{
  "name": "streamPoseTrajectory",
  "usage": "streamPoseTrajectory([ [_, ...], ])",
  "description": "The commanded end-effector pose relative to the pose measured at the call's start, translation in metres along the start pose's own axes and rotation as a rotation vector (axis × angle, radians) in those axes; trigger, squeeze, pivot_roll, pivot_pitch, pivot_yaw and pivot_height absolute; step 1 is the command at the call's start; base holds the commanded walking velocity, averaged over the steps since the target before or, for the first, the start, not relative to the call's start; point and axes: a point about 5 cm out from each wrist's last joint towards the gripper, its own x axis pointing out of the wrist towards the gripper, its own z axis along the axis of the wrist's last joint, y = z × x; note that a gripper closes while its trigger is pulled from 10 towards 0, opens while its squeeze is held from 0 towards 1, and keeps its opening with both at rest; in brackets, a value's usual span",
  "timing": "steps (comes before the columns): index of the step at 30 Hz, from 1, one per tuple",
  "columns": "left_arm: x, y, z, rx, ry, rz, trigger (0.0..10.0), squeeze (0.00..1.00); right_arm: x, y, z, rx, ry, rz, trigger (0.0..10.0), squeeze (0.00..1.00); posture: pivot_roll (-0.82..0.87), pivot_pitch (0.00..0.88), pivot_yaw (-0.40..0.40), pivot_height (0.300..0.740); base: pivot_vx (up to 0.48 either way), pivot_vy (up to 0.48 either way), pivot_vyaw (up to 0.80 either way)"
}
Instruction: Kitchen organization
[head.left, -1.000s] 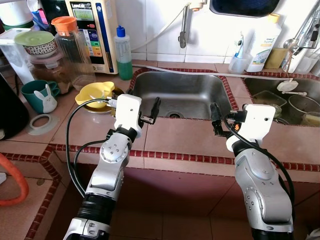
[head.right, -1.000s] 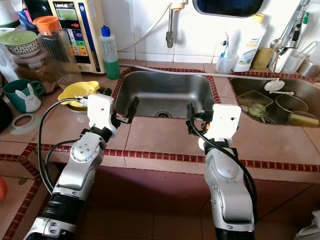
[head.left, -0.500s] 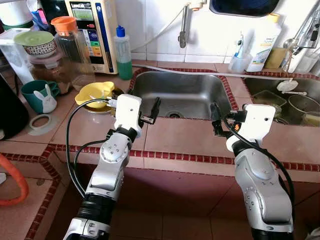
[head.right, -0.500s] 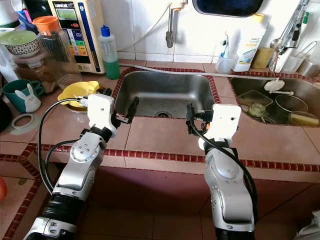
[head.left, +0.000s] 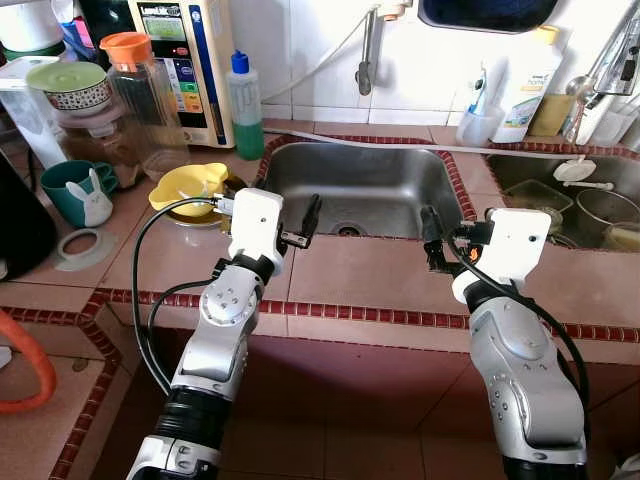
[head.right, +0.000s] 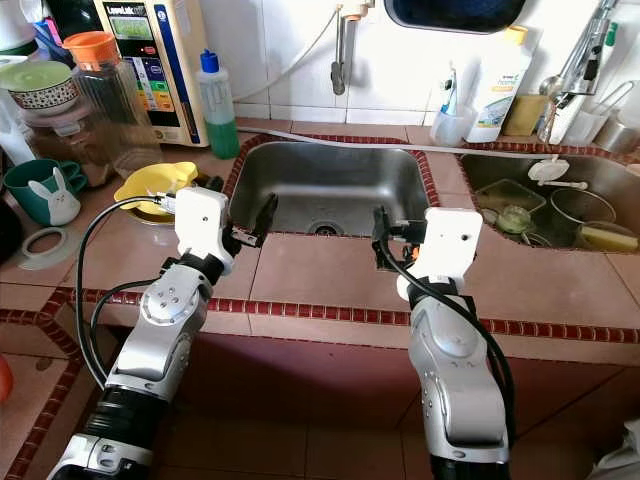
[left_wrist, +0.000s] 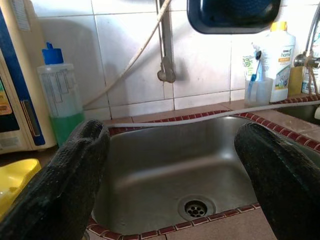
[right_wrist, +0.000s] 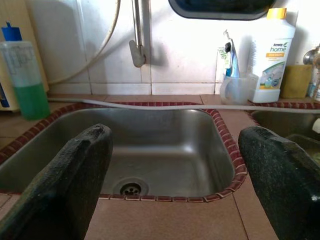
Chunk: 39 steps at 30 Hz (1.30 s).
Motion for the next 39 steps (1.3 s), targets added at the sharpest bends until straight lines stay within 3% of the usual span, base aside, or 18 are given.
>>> streamPoseTrajectory([
  [1,0.0041,-0.0033,0.0033,-0.002,-0.008,-0.005,10.0,0.0,-0.0004,-0.0014,-0.0011,-0.011,0.01,-0.018,10.0,0.0,0.06,0.0,0.018,0.74,0.0,0.0,0.0],
  [15,0.0054,-0.0042,0.0029,-0.022,0.003,-0.011,10.0,0.0,-0.0007,-0.0021,-0.0017,-0.018,0.014,-0.022,10.0,0.0,0.05,0.0,0.019,0.74,0.0,-0.055,0.0],
  [39,0.004,-0.0034,0.0027,-0.036,0.005,-0.015,10.0,0.0,-0.0016,-0.0009,-0.0041,-0.015,0.023,-0.024,10.0,0.0,0.06,0.0,0.025,0.74,0.0,-0.278,0.0],
])
